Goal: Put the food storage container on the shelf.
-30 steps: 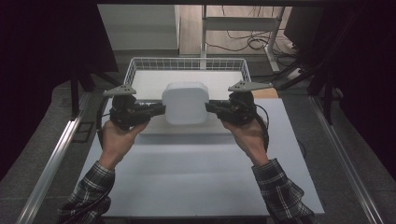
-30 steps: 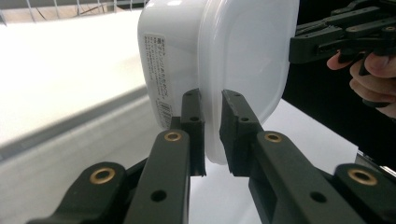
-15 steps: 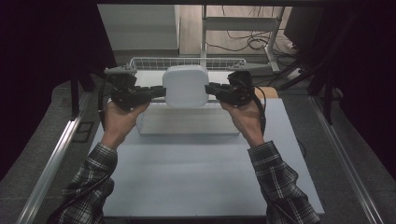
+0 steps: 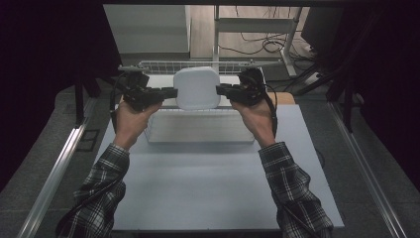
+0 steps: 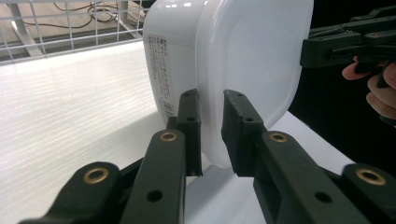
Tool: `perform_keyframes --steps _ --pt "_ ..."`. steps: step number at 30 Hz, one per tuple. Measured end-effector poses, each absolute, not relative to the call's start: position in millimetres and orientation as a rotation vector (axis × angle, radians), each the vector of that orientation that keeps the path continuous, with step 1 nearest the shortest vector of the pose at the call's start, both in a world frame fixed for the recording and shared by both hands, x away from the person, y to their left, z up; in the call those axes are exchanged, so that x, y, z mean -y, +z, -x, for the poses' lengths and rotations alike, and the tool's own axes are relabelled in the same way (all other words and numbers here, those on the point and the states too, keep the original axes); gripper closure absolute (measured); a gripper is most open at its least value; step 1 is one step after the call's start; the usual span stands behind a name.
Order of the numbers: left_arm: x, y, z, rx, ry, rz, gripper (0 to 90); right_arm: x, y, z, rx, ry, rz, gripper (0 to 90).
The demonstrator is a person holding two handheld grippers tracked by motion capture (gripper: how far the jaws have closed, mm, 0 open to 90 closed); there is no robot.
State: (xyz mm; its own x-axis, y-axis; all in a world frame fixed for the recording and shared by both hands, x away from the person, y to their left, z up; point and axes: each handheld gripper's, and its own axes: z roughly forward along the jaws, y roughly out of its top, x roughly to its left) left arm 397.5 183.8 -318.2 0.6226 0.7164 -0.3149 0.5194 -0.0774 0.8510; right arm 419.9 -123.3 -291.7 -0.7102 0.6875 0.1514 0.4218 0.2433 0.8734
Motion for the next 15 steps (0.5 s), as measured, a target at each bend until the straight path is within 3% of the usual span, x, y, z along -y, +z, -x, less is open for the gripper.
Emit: perform_keyframes --steps 15 --pt "-179 -314 -412 -1.007 0.201 -1.719 64.3 121 -295 -434 -2.229 1.45 -1.086 68.9"
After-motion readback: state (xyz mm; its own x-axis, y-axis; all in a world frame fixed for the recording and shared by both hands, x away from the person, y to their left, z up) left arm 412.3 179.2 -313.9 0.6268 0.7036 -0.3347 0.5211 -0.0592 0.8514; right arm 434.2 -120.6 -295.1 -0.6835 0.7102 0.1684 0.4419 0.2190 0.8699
